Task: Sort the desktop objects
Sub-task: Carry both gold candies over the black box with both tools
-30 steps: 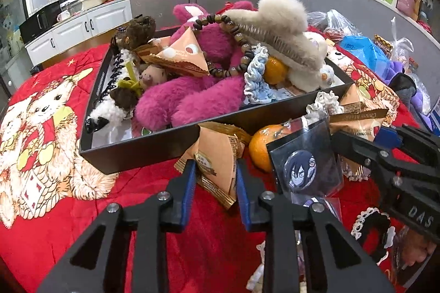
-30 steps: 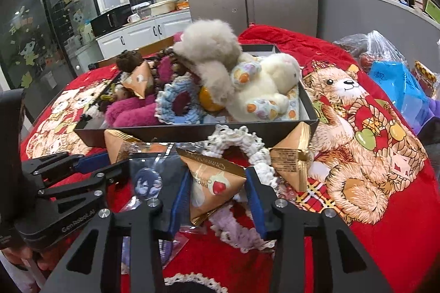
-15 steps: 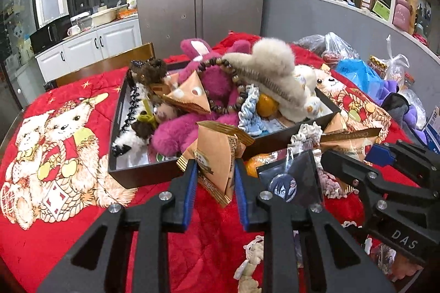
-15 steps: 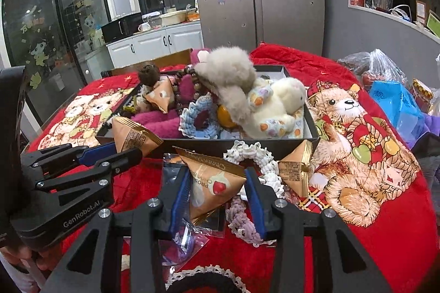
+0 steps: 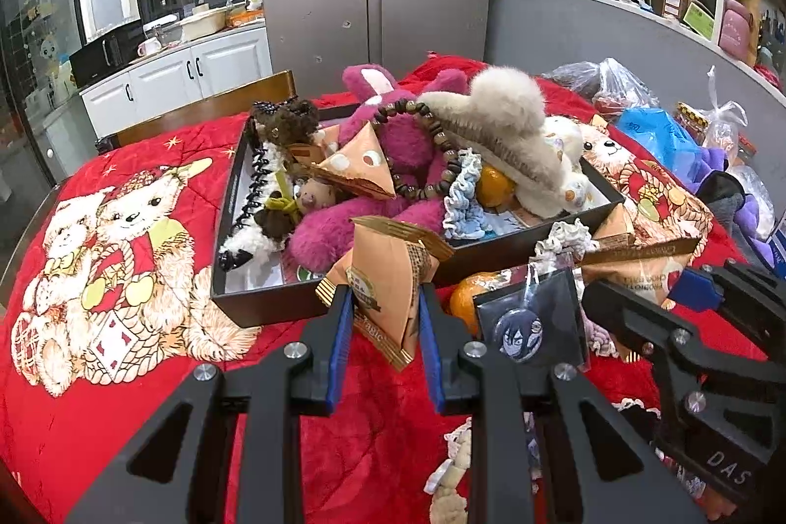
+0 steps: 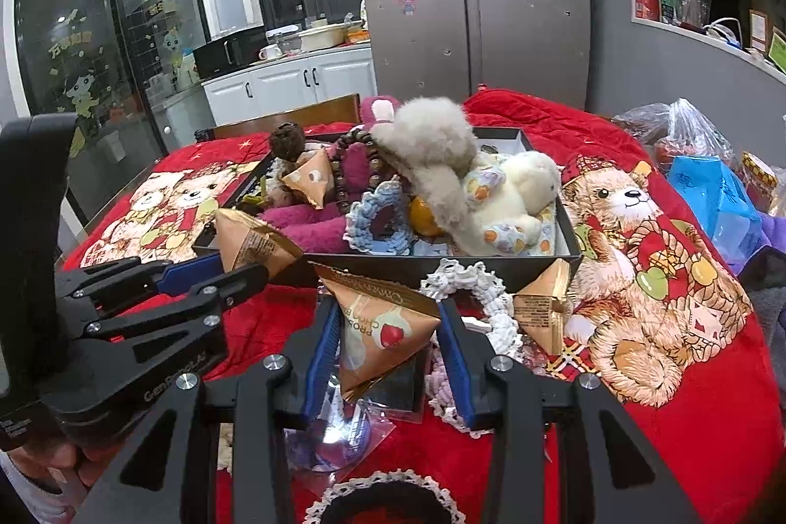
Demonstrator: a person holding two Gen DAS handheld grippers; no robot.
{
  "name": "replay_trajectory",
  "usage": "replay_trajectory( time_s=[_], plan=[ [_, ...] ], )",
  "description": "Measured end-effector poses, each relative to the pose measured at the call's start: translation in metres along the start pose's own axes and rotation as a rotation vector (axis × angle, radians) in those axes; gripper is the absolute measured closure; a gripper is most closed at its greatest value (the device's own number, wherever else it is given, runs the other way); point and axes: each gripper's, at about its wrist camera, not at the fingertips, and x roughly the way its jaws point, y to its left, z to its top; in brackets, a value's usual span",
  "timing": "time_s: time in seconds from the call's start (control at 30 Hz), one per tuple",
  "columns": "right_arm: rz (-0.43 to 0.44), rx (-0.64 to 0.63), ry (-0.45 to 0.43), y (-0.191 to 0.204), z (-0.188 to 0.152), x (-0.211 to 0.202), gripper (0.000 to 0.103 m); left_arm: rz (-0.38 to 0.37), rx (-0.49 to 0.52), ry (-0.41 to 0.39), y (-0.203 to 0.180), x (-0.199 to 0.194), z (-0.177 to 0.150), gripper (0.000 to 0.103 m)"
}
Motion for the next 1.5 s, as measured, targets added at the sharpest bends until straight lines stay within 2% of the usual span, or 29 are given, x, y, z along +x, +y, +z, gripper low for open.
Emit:
replay_trajectory(
  time_s=[0.2, 0.73, 1.0, 1.3, 1.5],
  plan=[
    [0.004, -0.009, 0.005, 0.005, 0.001, -0.003, 0.062, 0.001, -0.017, -0.004, 0.003, -0.004, 0.002, 0.077],
    [-0.017, 0.004, -0.112, 0.016, 0.027, -0.04, 0.062, -0.019, -0.037, -0.074, 0.01, -0.046, 0.022, 0.077],
    [-0.026, -0.004, -0.139, 0.024, 0.043, -0.046, 0.062, -0.012, -0.06, -0.075, 0.021, -0.052, 0.028, 0.077],
    [-0.033, -0.009, -0.127, 0.029, 0.056, -0.039, 0.062, 0.002, -0.068, -0.068, 0.028, -0.05, 0.035, 0.077],
    [-0.023, -0.023, -0.113, 0.038, 0.071, -0.041, 0.062, -0.005, -0.13, -0.094, 0.045, -0.059, 0.046, 0.076]
  ],
)
